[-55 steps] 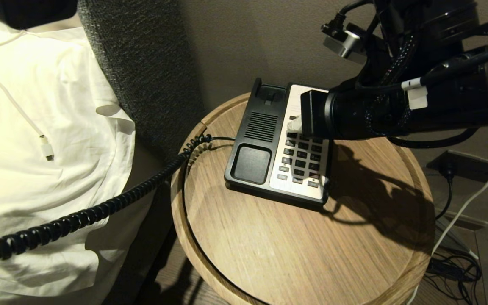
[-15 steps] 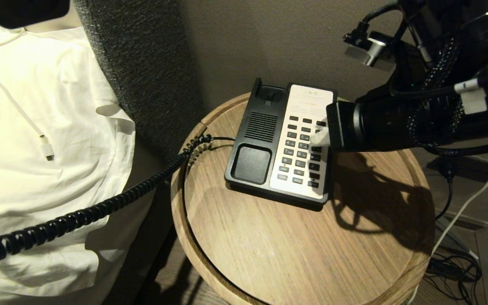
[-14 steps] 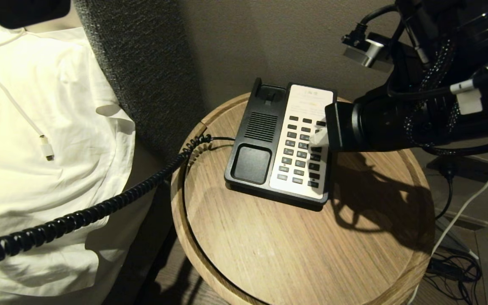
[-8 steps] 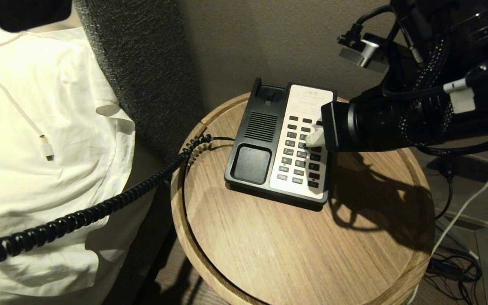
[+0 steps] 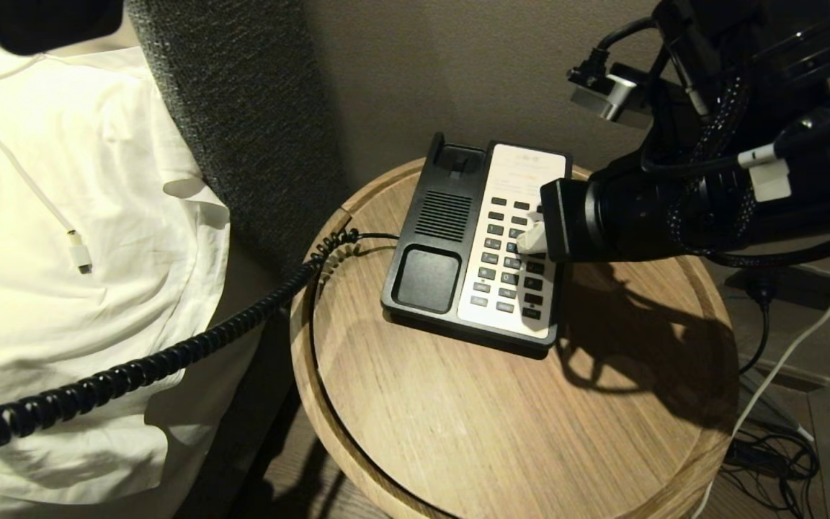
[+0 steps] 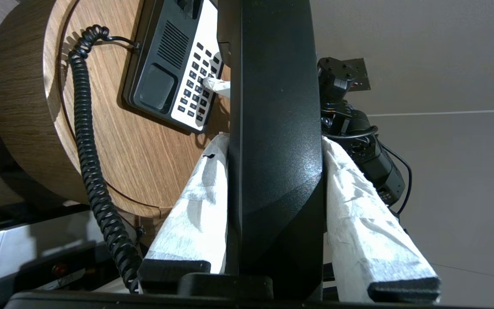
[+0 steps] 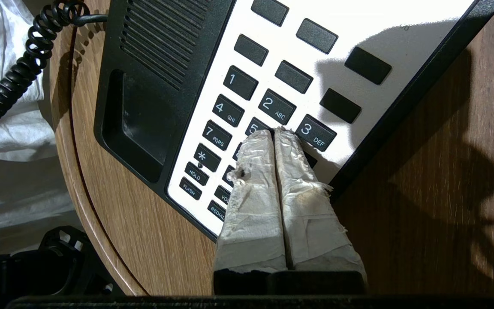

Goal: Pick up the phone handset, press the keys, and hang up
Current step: Dial the number

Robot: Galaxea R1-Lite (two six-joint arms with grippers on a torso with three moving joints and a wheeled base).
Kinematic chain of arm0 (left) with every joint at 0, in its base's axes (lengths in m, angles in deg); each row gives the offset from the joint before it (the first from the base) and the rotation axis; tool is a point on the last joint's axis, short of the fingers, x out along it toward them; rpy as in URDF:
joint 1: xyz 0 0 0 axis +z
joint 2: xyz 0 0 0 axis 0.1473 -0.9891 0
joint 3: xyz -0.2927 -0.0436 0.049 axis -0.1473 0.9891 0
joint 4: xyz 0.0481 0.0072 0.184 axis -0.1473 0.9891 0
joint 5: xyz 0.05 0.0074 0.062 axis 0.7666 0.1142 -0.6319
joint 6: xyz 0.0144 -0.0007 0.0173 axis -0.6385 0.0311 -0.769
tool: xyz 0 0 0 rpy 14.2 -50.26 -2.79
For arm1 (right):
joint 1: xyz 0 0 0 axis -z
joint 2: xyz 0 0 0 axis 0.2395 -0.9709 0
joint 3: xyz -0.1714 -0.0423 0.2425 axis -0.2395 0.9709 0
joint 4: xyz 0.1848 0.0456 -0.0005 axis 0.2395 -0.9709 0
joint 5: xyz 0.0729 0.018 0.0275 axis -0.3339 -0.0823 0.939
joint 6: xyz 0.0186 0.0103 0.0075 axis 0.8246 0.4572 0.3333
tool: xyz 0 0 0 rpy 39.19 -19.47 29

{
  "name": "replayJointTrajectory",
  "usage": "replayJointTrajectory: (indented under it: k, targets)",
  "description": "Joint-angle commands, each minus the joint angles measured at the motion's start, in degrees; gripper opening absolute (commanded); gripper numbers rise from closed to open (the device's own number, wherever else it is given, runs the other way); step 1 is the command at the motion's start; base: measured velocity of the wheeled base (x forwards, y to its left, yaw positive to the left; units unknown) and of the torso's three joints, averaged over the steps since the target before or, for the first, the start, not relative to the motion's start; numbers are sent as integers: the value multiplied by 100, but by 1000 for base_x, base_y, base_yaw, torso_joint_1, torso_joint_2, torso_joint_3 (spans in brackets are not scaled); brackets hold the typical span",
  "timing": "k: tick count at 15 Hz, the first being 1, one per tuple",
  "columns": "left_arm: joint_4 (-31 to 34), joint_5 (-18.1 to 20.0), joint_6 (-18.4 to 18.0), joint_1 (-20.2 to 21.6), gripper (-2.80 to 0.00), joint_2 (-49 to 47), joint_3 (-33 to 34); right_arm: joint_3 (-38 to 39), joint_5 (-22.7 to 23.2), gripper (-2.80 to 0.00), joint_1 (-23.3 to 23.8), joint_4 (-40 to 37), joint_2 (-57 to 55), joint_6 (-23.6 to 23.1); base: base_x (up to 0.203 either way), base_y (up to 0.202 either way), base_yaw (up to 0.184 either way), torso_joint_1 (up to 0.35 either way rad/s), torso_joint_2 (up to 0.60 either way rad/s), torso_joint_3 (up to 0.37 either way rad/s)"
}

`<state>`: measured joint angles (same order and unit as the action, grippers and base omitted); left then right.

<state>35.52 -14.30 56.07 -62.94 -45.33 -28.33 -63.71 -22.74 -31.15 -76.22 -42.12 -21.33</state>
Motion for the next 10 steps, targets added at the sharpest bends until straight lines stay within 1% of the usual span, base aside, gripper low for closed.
replayJointTrajectory:
  k: [1, 10]
  targets:
    - [22, -8, 31, -2, -280, 24, -1, -7, -5, -280, -8, -10, -88, 10, 0, 0, 0, 0, 0, 0]
    - [22, -5, 31, 6, -280, 77, 96, 72, -75, -280, 1, -22, -105, -78, 0, 0, 0, 0, 0, 0]
